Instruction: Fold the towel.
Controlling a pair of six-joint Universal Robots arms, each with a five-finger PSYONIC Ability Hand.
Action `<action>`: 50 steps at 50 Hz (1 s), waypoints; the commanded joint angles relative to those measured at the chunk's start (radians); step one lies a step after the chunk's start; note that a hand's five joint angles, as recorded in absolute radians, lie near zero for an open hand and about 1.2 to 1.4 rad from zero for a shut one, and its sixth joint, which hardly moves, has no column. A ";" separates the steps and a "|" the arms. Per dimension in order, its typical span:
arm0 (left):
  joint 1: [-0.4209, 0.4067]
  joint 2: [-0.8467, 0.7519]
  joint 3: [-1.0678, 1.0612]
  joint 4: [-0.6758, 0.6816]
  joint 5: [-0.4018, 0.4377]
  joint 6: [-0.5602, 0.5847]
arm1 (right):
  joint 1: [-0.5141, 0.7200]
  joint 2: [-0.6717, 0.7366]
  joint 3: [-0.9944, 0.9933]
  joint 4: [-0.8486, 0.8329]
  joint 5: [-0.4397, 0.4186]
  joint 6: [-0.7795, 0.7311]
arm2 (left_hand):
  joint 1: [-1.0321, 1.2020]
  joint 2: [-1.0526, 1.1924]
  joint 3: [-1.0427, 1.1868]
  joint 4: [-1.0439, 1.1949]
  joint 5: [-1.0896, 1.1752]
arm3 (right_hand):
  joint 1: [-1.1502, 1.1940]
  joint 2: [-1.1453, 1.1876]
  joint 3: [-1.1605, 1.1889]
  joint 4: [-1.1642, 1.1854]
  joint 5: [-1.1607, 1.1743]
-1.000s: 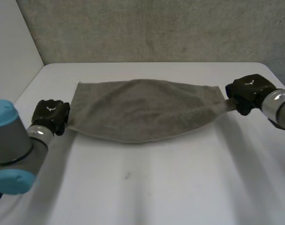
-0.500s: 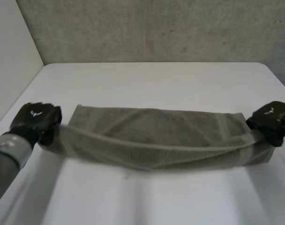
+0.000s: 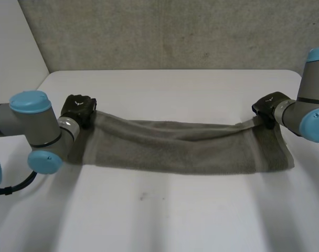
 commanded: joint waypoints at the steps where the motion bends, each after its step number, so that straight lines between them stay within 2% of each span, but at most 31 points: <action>1: 0.001 -0.038 0.040 -0.001 -0.023 0.000 | 0.002 0.047 -0.045 -0.001 0.039 -0.008 | 0.197 0.178 0.179 0.178 0.191 | 0.066 0.074 0.059 0.058 0.049; 16: 0.001 -0.053 0.040 0.004 -0.025 -0.004 | 0.000 0.089 -0.097 -0.007 0.065 -0.008 | 0.197 0.178 0.179 0.178 0.191 | 0.066 0.074 0.059 0.058 0.049; 17: 0.001 -0.053 0.040 0.004 -0.025 -0.004 | 0.002 0.092 -0.097 -0.008 0.065 -0.007 | 0.197 0.178 0.179 0.178 0.191 | -0.041 -0.033 -0.048 -0.049 -0.057; 18: 0.001 -0.053 0.038 0.004 -0.022 -0.004 | 0.002 0.092 -0.097 -0.008 0.065 -0.007 | -0.094 -0.113 -0.111 -0.113 -0.099 | -0.042 -0.034 -0.049 -0.050 -0.058; 19: 0.001 -0.052 0.038 0.002 -0.025 -0.001 | 0.000 0.093 -0.098 -0.010 0.068 -0.004 | -0.655 -0.673 -0.672 -0.674 -0.660 | -0.681 -0.673 -0.688 -0.689 -0.698; 20: 0.001 -0.047 0.036 0.001 -0.026 -0.003 | 0.000 0.093 -0.098 -0.013 0.072 -0.001 | -1.025 -1.044 -1.043 -1.044 -1.031 | -1.156 -1.148 -1.163 -1.164 -1.172; 26: 0.001 -0.018 0.027 0.002 -0.025 -0.012 | 0.000 0.054 -0.101 -0.042 0.092 0.030 | -1.024 -1.043 -1.042 -1.043 -1.030 | -1.156 -1.148 -1.163 -1.164 -1.172; 33: 0.010 0.141 -0.058 0.005 -0.025 -0.046 | -0.027 -0.107 -0.065 -0.099 0.074 0.211 | -1.024 -1.043 -1.042 -1.043 -1.030 | -1.156 -1.148 -1.163 -1.164 -1.172; 36: 0.011 0.227 -0.126 0.008 -0.023 -0.072 | -0.038 -0.143 -0.040 -0.100 0.065 0.239 | -1.024 -1.043 -1.042 -1.043 -1.030 | -1.156 -1.148 -1.163 -1.164 -1.172; 38: 0.011 0.272 -0.164 0.010 -0.022 -0.087 | -0.060 -0.236 0.058 -0.105 0.027 0.260 | -1.024 -1.043 -1.042 -1.043 -1.030 | -1.156 -1.148 -1.163 -1.164 -1.172; 39: 0.011 0.318 -0.202 0.010 -0.022 -0.102 | -0.060 -0.237 0.058 -0.105 0.026 0.260 | -1.024 -1.043 -1.042 -1.043 -1.030 | -1.156 -1.148 -1.163 -1.164 -1.172; 41: 0.010 0.365 -0.241 0.010 -0.022 -0.121 | -0.084 -0.336 0.205 -0.119 -0.027 0.262 | -1.024 -1.043 -1.042 -1.043 -1.030 | -1.156 -1.148 -1.163 -1.164 -1.172; 42: 0.010 0.366 -0.241 0.010 -0.022 -0.121 | -0.084 -0.336 0.205 -0.119 -0.027 0.262 | -1.024 -1.043 -1.042 -1.043 -1.030 | -1.156 -1.148 -1.163 -1.164 -1.172; 44: 0.002 0.451 -0.298 0.007 -0.025 -0.161 | -0.106 -0.442 0.387 -0.174 -0.072 0.262 | -1.021 -1.040 -1.039 -1.040 -1.027 | -1.156 -1.148 -1.163 -1.164 -1.172; 45: 0.002 0.452 -0.298 0.007 -0.025 -0.161 | -0.106 -0.442 0.388 -0.174 -0.072 0.262 | -1.021 -1.040 -1.039 -1.040 -1.027 | -1.156 -1.148 -1.163 -1.164 -1.172; 48: -0.007 0.528 -0.318 -0.031 -0.026 -0.201 | -0.119 -0.546 0.586 -0.273 -0.102 0.257 | -1.024 -1.043 -1.042 -1.043 -1.030 | -1.156 -1.148 -1.163 -1.164 -1.172; 49: -0.018 0.562 -0.319 -0.072 -0.033 -0.218 | -0.123 -0.590 0.680 -0.327 -0.113 0.256 | -1.024 -1.043 -1.042 -1.043 -1.030 | -1.156 -1.148 -1.163 -1.164 -1.172; 50: -0.027 0.588 -0.309 -0.124 -0.043 -0.233 | -0.123 -0.591 0.681 -0.327 -0.113 0.256 | -1.024 -1.043 -1.042 -1.043 -1.030 | -1.156 -1.148 -1.163 -1.164 -1.172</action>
